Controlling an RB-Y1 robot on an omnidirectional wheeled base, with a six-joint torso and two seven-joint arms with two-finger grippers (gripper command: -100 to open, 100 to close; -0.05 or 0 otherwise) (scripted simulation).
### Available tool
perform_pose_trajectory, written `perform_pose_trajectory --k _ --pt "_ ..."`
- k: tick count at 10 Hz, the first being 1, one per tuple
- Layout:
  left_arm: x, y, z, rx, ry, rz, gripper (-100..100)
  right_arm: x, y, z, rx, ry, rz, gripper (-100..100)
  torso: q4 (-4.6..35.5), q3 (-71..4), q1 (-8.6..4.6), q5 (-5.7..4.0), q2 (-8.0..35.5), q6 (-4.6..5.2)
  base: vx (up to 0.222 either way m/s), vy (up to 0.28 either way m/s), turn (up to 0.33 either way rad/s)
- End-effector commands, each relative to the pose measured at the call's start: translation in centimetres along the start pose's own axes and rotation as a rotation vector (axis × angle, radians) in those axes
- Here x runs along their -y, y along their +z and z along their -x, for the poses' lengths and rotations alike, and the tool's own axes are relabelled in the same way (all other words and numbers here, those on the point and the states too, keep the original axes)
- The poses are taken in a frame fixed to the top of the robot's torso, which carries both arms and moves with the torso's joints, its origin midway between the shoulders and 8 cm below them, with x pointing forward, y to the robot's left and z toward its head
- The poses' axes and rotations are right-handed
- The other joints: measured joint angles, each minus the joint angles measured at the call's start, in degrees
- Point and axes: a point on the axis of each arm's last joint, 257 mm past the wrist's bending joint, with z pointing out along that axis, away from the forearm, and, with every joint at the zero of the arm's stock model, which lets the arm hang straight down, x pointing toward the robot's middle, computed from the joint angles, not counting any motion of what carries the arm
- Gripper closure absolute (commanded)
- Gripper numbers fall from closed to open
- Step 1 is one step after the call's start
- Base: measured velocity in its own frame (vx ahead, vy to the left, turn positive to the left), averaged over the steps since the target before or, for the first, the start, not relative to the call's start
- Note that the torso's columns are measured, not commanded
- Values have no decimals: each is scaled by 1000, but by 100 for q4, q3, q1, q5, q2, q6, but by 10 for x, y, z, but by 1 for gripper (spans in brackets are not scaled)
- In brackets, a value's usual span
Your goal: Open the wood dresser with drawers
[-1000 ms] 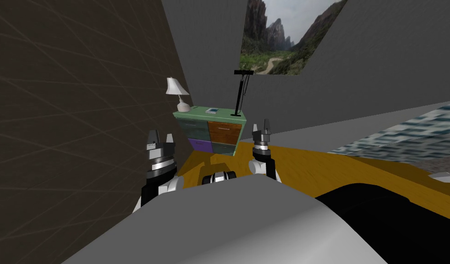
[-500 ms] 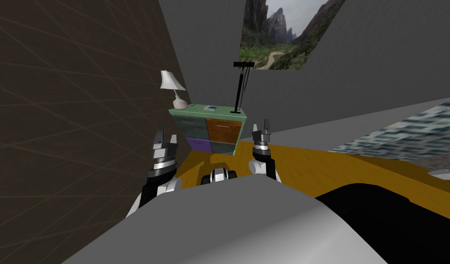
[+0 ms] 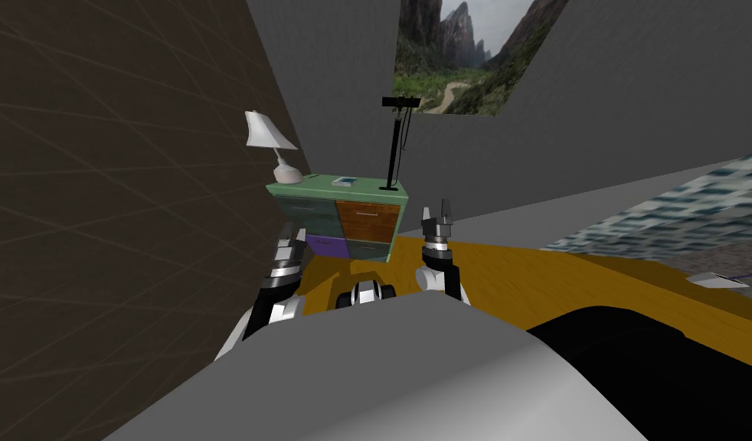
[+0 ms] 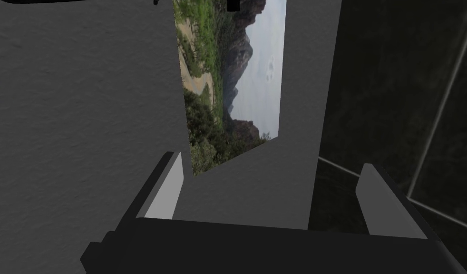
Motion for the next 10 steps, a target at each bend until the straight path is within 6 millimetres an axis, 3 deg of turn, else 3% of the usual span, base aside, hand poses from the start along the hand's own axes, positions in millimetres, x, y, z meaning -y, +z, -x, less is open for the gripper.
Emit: perform_pose_trajectory --k 1,10 --pt "-21 1 -10 -15 3 39 -100 0 0 0 0 0 0 0 2 5 10 2 9 -1 72 -47 -40" --pt "-92 -4 -46 -63 -1 186 -100 0 0 0 0 0 0 0 1 3 10 3 6 -1 91 -45 -63"
